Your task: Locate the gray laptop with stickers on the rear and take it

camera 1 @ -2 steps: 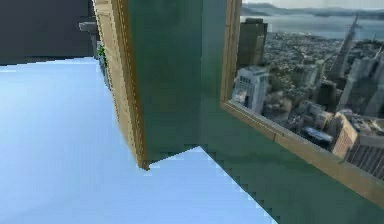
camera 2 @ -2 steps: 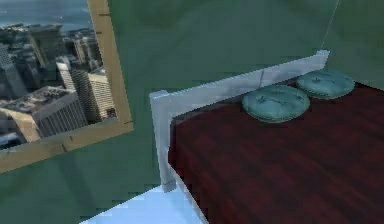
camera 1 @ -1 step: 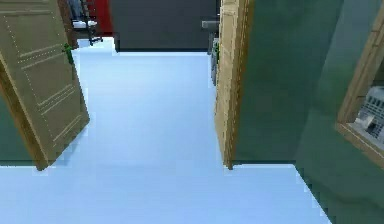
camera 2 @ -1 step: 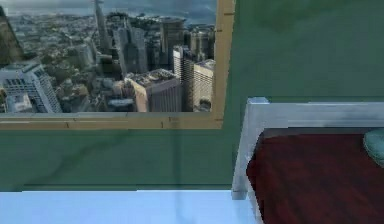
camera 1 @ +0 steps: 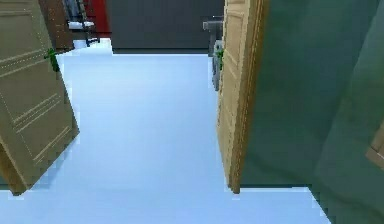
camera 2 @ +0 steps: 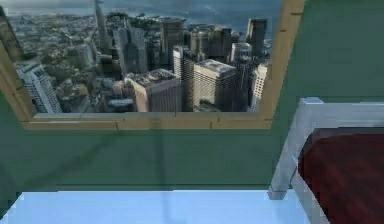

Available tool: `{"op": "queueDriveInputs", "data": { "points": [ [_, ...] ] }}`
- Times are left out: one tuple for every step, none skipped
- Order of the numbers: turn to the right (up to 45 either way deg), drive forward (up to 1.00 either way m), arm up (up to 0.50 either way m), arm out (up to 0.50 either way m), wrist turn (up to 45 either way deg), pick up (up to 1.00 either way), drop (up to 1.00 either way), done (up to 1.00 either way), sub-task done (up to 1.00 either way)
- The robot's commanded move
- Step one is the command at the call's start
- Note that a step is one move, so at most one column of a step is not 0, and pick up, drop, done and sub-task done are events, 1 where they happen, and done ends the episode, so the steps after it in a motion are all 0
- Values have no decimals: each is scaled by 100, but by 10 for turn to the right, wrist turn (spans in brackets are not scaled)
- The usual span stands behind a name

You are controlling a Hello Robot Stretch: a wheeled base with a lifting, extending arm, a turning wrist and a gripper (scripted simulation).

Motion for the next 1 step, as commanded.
{"op": "queueDriveInputs", "data": {
  "points": [
    [-120, 0, 0, 0, 0, 0, 0, 0, 0]
  ]
}}
